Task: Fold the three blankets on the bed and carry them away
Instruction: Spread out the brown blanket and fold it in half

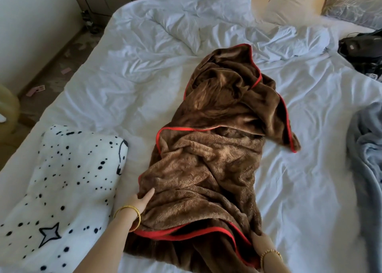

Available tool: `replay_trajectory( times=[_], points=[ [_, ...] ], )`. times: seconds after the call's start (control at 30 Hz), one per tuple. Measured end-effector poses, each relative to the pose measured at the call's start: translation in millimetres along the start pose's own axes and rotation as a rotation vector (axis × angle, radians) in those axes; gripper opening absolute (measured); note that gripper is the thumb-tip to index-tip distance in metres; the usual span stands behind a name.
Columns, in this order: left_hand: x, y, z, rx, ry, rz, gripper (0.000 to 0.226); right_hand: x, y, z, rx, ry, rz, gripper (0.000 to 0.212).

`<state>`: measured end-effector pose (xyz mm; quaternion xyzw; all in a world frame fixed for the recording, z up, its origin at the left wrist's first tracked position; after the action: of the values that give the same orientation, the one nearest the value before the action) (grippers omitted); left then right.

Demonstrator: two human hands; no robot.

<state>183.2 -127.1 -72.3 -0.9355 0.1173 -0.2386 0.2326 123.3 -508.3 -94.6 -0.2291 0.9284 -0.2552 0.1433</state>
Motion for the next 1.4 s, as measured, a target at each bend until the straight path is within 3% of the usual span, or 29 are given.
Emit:
replay_trajectory(
  times=[0.07, 0.13, 0.23, 0.33, 0.43, 0.5, 0.57, 0.67, 0.77, 0.9, 1.03, 1.23, 1.4],
  points=[
    [15, 5, -5, -0.013, 0.042, 0.012, 0.052, -7, 0, -8, -0.117, 0.04, 0.076, 0.06],
    [50, 8, -16, 0.001, 0.1, 0.02, 0.049, -29, -15, -17, -0.132, 0.006, 0.172, 0.063],
    [151, 11, -58, -0.035, 0.302, -0.076, 0.047, -102, -73, -43, 0.026, -0.139, 0.413, 0.042],
    [302, -22, -151, 0.041, 0.693, -0.183, 0.047, -218, -192, -127, 0.205, -0.465, 0.635, 0.032],
    [429, -100, -290, 0.252, 1.122, -0.425, 0.041, -293, -339, -284, 0.581, -0.848, 0.851, 0.03],
    [463, -160, -373, 0.444, 1.352, -0.67, 0.036, -294, -413, -387, 0.918, -1.04, 0.904, 0.028],
    [465, -194, -414, 0.531, 1.463, -0.802, 0.038, -275, -448, -443, 1.103, -1.16, 0.95, 0.028],
    [438, -198, -411, 0.55, 1.354, -0.754, 0.039, -240, -447, -456, 1.198, -1.172, 0.838, 0.031],
    [386, -177, -374, 0.493, 1.079, -0.656, 0.041, -202, -413, -409, 1.169, -0.946, 0.614, 0.028],
    [275, -139, -300, 0.381, 0.759, -0.505, 0.047, -133, -331, -326, 0.984, -0.741, 0.46, 0.049],
    [152, -89, -246, 0.246, 0.412, -0.324, 0.048, -59, -234, -250, 0.61, -0.486, 0.327, 0.046],
    [58, -21, -226, 0.039, 0.288, -0.108, 0.043, 3, -130, -214, 0.297, -0.362, 0.269, 0.045],
    [21, 4, -218, -0.024, 0.254, 0.088, 0.046, 32, -116, -208, 0.276, -0.245, 0.152, 0.034]
  ],
)
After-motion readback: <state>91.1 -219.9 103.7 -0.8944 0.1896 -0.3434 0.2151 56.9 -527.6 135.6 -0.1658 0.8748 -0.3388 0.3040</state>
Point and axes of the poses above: each hand's wrist, its own z-axis towards the middle knuckle, its own y-axis out of the palm, x = y × z, the point moved 5 cm from there along z, towards the middle knuckle, and after that the axes turned 10 degrees about -z, right-handed, at the moved point
